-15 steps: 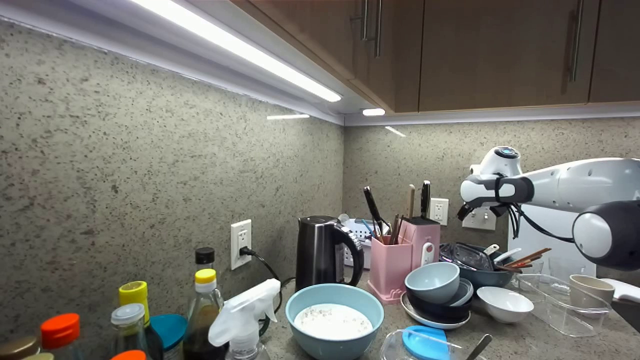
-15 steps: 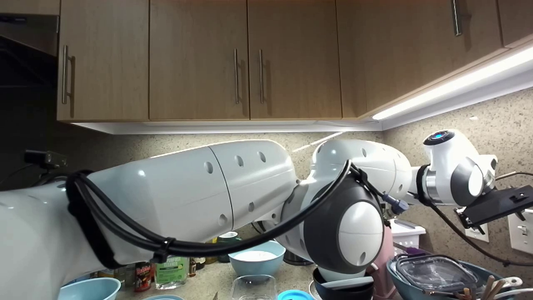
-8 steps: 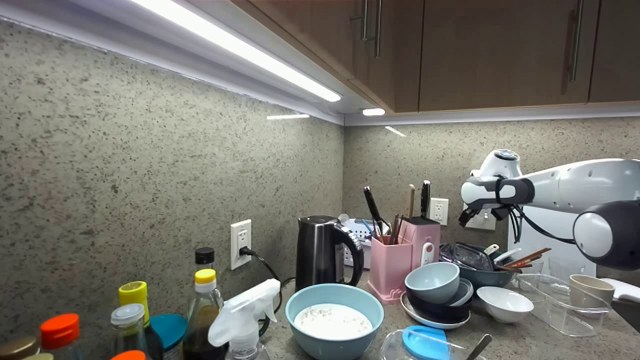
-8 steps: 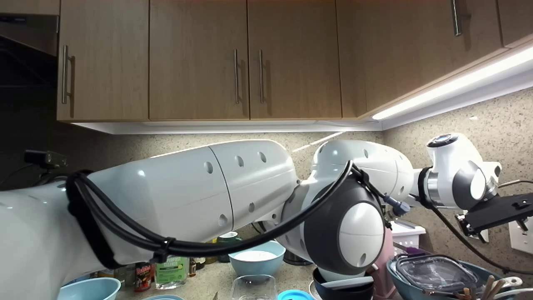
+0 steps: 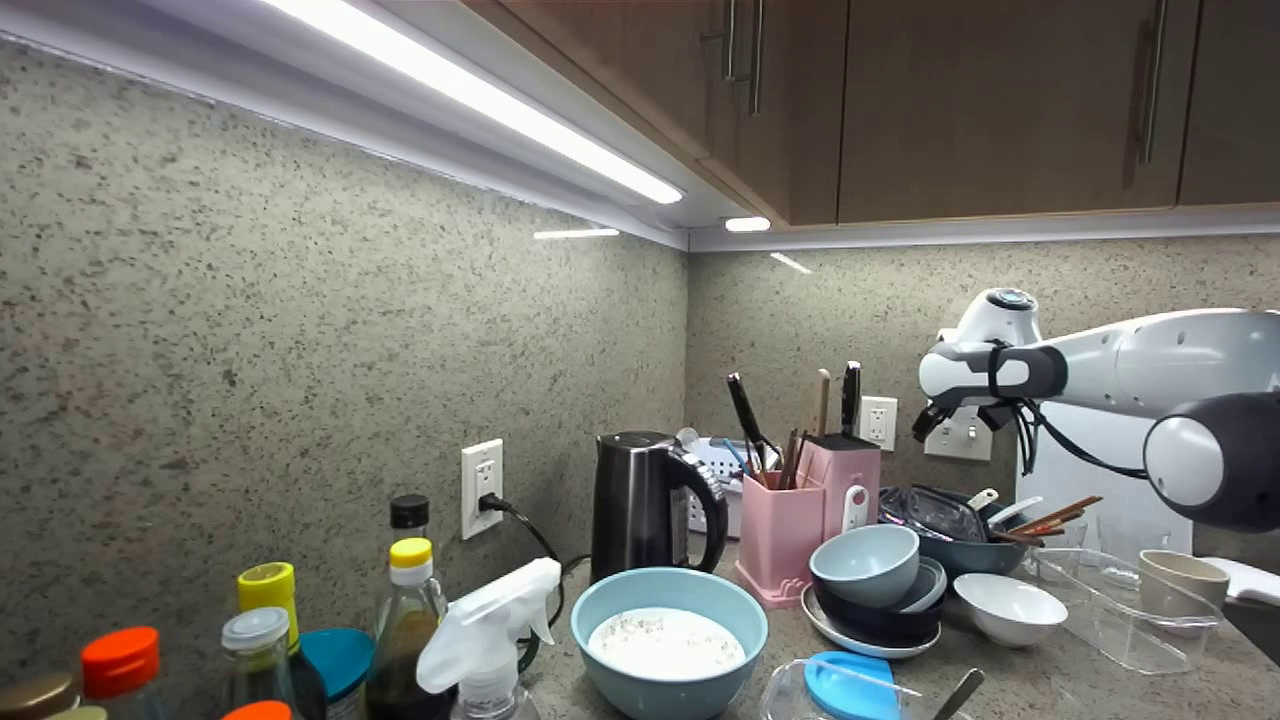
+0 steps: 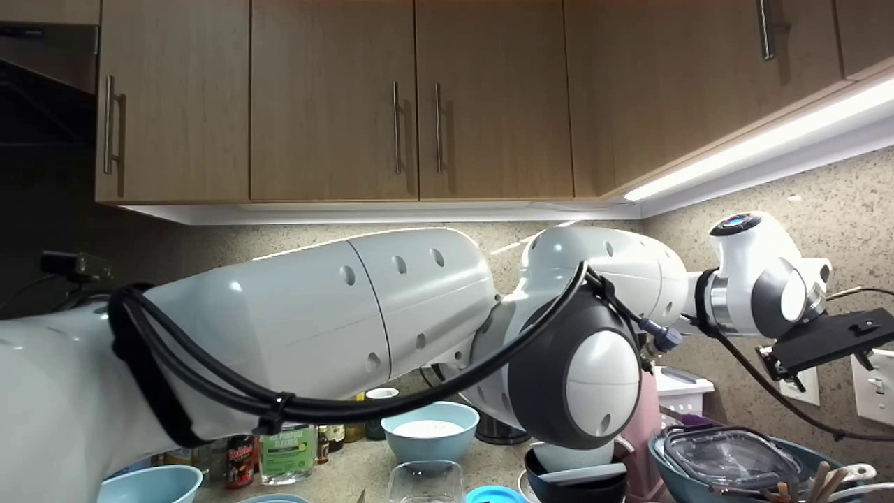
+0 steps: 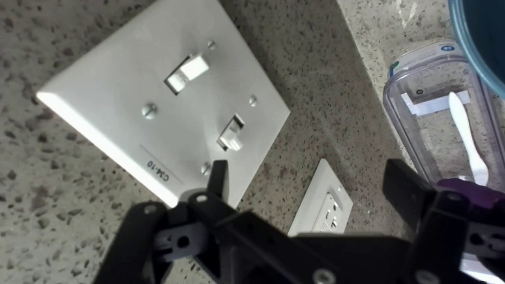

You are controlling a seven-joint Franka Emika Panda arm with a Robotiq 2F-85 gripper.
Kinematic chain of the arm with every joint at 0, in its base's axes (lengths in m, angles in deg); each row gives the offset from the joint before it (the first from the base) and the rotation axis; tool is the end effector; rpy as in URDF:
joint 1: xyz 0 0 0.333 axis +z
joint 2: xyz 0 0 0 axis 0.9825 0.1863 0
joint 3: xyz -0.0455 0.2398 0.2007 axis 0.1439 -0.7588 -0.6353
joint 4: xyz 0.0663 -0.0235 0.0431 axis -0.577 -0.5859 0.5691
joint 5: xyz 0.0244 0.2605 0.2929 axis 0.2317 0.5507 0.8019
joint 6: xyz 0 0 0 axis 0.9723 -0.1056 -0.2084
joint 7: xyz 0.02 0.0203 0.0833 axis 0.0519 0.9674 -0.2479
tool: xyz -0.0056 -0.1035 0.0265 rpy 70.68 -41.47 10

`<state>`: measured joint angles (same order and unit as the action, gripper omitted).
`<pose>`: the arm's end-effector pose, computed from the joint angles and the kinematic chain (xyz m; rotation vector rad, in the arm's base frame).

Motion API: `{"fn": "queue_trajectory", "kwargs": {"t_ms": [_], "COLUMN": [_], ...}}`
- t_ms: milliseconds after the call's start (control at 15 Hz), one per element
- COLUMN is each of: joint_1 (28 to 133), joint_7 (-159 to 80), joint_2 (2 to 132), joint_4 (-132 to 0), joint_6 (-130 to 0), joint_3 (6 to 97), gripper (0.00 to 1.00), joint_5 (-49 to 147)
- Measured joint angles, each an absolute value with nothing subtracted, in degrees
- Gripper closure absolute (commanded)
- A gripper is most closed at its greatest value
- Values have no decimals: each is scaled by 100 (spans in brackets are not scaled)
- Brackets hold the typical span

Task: Turn off the left light switch

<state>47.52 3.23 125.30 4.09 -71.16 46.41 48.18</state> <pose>0.7294 -0.4469 0.3532 2.5516 0.1724 0.8123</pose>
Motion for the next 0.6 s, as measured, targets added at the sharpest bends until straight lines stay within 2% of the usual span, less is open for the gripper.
{"fn": "queue_trajectory", "kwargs": {"t_ms": [600], "joint_1": [4775], "joint_7": [521], "joint_2": [12463], "joint_4": [366], "joint_6": [-7074], "joint_3": [4577], "gripper": [0], "joint_5": [4818]}}
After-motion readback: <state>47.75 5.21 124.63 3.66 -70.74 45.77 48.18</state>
